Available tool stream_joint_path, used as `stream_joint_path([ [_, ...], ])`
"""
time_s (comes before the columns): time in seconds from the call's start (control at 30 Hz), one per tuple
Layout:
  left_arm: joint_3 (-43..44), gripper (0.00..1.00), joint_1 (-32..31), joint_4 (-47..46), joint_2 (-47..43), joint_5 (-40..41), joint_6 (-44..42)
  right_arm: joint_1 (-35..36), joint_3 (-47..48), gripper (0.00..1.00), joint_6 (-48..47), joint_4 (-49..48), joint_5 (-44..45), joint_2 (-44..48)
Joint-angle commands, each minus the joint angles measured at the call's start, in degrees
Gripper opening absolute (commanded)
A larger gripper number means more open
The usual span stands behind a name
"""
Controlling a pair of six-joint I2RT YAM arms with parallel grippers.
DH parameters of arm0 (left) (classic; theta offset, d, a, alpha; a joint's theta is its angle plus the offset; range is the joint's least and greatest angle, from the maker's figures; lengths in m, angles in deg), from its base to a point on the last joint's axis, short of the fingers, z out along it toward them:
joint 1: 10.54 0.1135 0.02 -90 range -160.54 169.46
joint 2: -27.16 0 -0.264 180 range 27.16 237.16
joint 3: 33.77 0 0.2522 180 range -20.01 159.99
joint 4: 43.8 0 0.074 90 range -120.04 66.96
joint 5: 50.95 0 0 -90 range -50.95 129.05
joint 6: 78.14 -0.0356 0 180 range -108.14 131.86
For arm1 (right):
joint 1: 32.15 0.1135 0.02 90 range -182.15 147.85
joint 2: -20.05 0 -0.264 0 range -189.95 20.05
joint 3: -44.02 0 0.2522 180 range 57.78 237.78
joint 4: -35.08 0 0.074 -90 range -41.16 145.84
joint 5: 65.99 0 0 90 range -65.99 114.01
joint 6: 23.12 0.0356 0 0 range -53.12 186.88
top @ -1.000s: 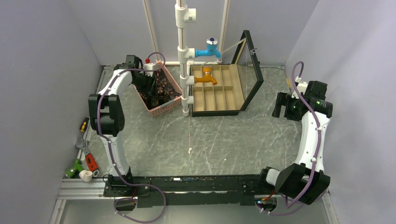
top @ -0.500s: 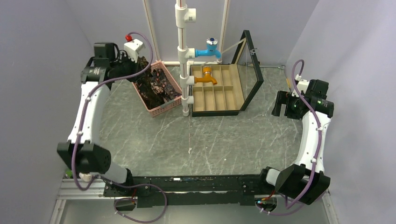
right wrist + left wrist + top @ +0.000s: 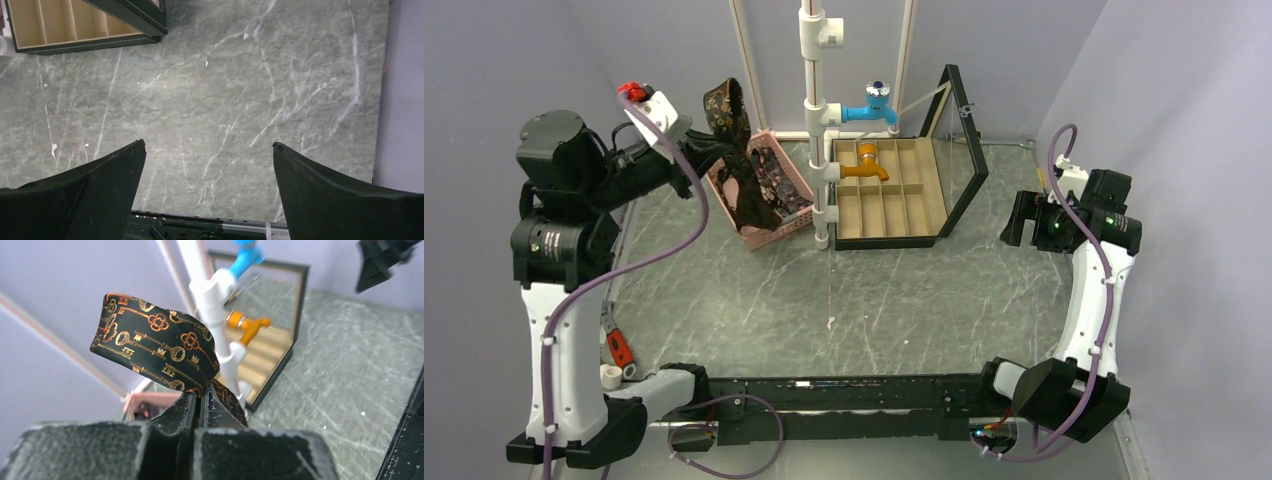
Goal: Roll the ties
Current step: Place the tie at the center of the board.
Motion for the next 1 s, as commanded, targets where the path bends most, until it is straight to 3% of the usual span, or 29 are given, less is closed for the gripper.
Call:
stream_joint_path([
  [0.0,5.66,0.0,-3.49,-3.16,1.16,-6.51,4.69,-0.22,1.82,1.0,0.15,-0.28,-3.32,1.86],
  [0.4,15.7,0.0,-18.02,-18.65,8.3,-12.24,23.35,-0.26,2.49,1.0,0.03,1.23,-4.58,2.56],
  [0.5,15.55,0.0,-22.11,-18.78,9.79,-11.97,21.64,-0.23,1.8,1.0,-0.28,1.32,-4.92,3.01],
  [0.6,9.21,0.0,-22.88,-19.12,7.68,-11.75,20.01,-0.27,1.21,1.0,-1.0,1.47,-5.18,3.2],
  [0.73,-1.59,0.0,-21.44,-9.91,0.81,-9.52,9.64,-0.26,0.9,1.0,-4.22,2.63,-6.35,3.38],
  [0.83,-10.62,0.0,-18.28,-7.15,-6.62,-8.83,7.38,-0.21,-0.02,0.99,-5.94,2.77,-5.9,4.09],
  [0.97,-10.64,0.0,-17.57,-1.99,-8.93,-9.2,3.3,-0.24,-1.16,1.0,-6.76,2.67,-6.11,4.32],
])
